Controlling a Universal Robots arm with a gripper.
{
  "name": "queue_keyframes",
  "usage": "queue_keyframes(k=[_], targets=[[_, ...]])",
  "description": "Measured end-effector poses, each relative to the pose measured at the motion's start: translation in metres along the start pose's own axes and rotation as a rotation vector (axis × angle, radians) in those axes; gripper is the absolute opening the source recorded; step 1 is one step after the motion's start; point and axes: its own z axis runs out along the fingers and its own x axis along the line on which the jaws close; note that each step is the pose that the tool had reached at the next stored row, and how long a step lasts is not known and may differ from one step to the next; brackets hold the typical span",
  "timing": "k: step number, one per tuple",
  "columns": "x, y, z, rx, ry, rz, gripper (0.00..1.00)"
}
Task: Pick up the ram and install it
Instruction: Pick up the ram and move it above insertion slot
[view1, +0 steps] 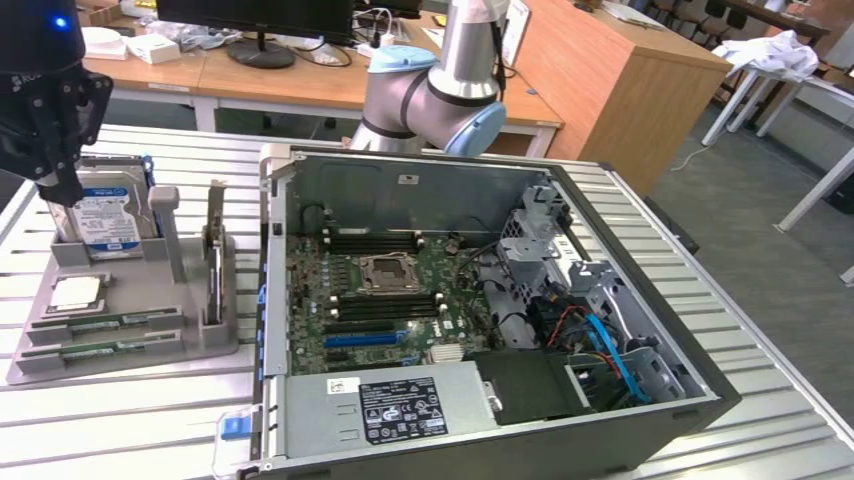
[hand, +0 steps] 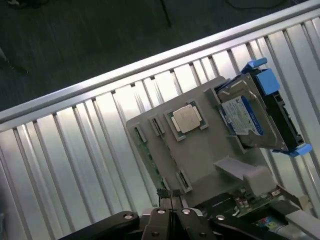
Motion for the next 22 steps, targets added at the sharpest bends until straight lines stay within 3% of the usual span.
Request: queue_keyframes(k=[22], targets=[[0.0000,-0.0002,0.0033,-0.0040,0.0240,-0.401,0.10]])
